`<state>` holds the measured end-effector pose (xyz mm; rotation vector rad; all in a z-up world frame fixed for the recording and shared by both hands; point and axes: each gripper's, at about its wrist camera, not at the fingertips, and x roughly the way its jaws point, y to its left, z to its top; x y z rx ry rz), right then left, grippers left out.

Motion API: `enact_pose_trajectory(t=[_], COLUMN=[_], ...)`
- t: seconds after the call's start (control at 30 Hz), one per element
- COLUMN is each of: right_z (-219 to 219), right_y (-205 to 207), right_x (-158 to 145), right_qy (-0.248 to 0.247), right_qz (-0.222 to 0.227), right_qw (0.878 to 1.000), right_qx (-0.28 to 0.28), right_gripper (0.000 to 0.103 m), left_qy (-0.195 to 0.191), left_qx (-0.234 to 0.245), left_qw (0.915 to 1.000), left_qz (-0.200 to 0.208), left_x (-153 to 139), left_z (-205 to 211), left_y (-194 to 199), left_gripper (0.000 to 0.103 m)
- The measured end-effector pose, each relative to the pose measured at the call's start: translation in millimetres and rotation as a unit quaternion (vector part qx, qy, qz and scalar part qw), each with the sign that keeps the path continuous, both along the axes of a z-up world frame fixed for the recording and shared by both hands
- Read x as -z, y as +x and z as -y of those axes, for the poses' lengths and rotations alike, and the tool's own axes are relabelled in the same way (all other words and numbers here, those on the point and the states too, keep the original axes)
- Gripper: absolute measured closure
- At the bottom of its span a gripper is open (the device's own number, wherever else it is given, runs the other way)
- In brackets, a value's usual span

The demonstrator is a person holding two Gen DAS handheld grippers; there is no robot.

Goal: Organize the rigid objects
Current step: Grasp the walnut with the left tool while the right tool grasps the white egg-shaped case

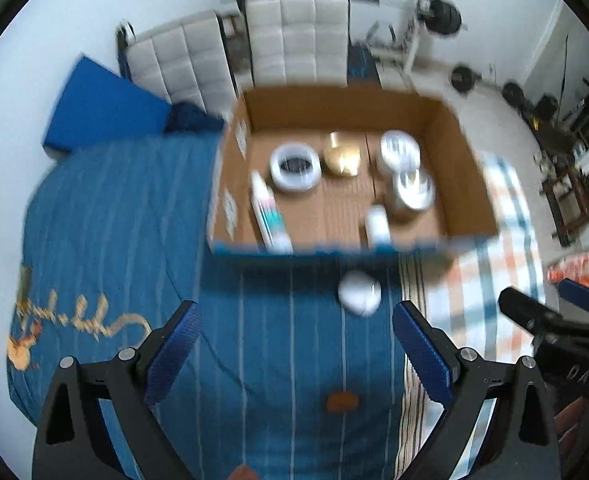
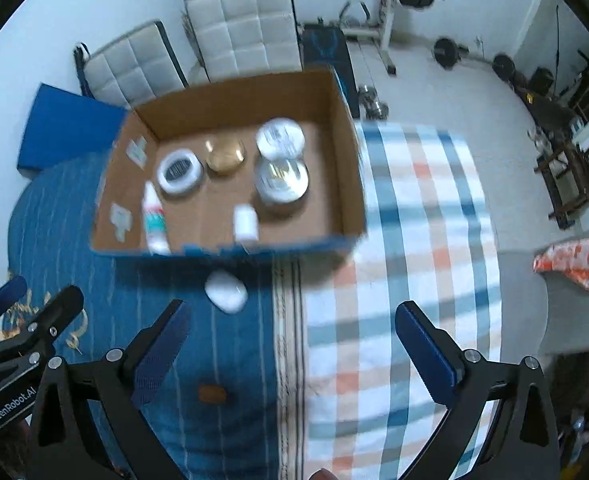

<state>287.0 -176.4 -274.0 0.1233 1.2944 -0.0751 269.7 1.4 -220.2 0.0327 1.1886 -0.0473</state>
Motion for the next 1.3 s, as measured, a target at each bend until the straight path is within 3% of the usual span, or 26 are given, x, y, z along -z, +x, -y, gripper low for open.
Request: enact_pose_trajectory(t=[0.17, 0.3, 0.5, 0.57, 0.6, 0.67, 0.9, 1.1, 1.2, 1.3], right_z=[22, 36, 43, 41, 41, 37, 13, -41, -70, -92], right_y=[-34, -60, -75, -76, -76, -75, -53, -3, 20, 36], right_x=[61, 107, 142, 147, 149, 151, 149, 159, 176, 196], right_qy=[0.015, 0.022, 0.030, 0.032, 0.033, 0.036, 0.055, 0.057, 0.031, 0.021], right_qz=[-0.070, -0.114, -0.143, -0.146, -0.146, -0.146, -0.128, -0.081, -0.076, -0.086], right_qw=[0.997, 0.992, 0.988, 0.987, 0.987, 0.987, 0.990, 0.993, 0.992, 0.989], right_qx=[0.023, 0.041, 0.055, 0.055, 0.055, 0.051, 0.022, -0.058, -0.095, -0.119], right_gripper=[0.000, 0.000, 0.000, 0.000, 0.000, 0.000, 0.000, 0.002, 0.010, 0.030], left_qy=[0.002, 0.009, 0.024, 0.027, 0.029, 0.029, 0.016, 0.011, 0.015, 0.018], left_qx=[0.012, 0.037, 0.057, 0.063, 0.065, 0.064, 0.014, -0.051, -0.068, -0.075], left_qw=[0.9962, 0.9863, 0.9738, 0.9702, 0.9688, 0.9672, 0.9773, 0.9787, 0.9778, 0.9775], left_qz=[-0.086, -0.160, -0.219, -0.232, -0.237, -0.244, -0.211, -0.199, -0.197, -0.196], left_x=[68, 129, 194, 208, 214, 222, 211, 211, 215, 216], left_z=[11, 28, 48, 54, 57, 58, 34, -14, -29, -36], left_y=[-32, -52, -65, -68, -69, -70, -57, -31, -22, -19], left_gripper=[0.005, 0.008, 0.037, 0.056, 0.059, 0.064, 0.064, 0.065, 0.065, 0.064])
